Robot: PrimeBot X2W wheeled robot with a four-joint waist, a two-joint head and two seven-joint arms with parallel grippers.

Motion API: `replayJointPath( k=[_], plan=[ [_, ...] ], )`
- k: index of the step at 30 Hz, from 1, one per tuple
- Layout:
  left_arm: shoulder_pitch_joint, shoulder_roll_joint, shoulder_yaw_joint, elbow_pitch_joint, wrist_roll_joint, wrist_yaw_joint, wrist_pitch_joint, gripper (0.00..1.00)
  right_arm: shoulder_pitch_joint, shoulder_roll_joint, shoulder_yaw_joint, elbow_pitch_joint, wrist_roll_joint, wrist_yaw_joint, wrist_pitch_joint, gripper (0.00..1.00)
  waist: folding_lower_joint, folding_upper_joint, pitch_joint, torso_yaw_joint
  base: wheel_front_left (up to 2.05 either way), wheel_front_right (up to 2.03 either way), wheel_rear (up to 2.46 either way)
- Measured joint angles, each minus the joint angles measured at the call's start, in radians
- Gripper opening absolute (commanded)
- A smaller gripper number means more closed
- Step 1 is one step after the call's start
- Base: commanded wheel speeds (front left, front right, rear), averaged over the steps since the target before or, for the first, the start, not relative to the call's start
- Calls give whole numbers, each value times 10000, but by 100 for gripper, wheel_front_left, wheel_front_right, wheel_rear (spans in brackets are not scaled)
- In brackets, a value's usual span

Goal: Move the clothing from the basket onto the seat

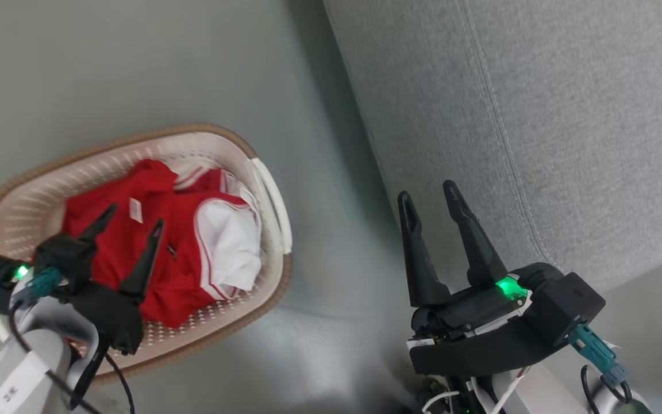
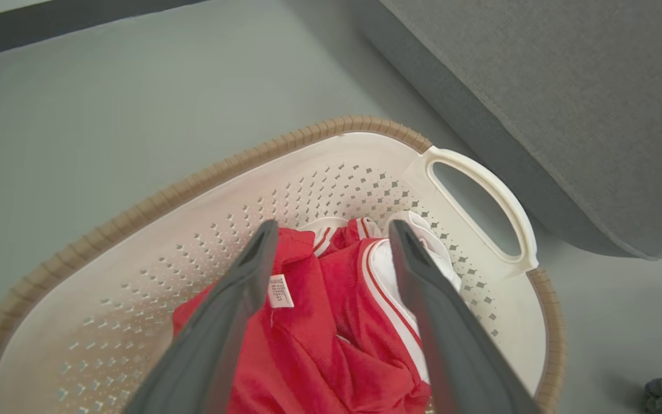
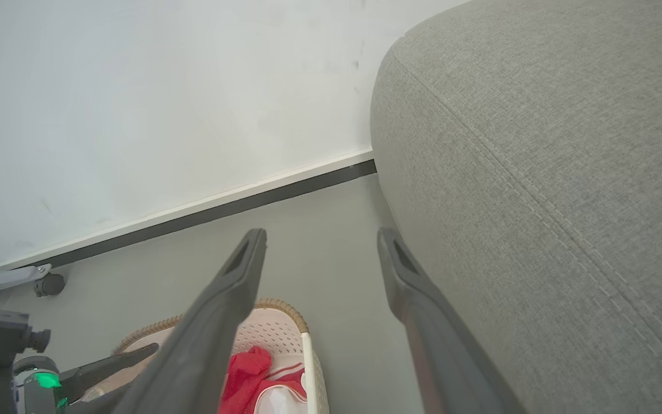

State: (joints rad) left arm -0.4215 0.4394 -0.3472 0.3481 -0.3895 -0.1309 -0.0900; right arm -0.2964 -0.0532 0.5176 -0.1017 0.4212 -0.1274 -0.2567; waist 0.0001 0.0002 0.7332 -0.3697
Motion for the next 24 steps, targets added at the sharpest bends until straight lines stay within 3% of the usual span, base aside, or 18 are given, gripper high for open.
replayJointPath(
  k=[13,24],
  plan=[
    [-688,510,-1168,702,-474,0,1032,100,11,33,341,-533,428,0,0,100,0,-1,1220,-748,0,0,0],
    [-1686,330,-2236,1448,-577,0,1962,100,375,63,336,-863,640,0,0,100,-1,-1,1902,-992,0,0,0]
  ],
)
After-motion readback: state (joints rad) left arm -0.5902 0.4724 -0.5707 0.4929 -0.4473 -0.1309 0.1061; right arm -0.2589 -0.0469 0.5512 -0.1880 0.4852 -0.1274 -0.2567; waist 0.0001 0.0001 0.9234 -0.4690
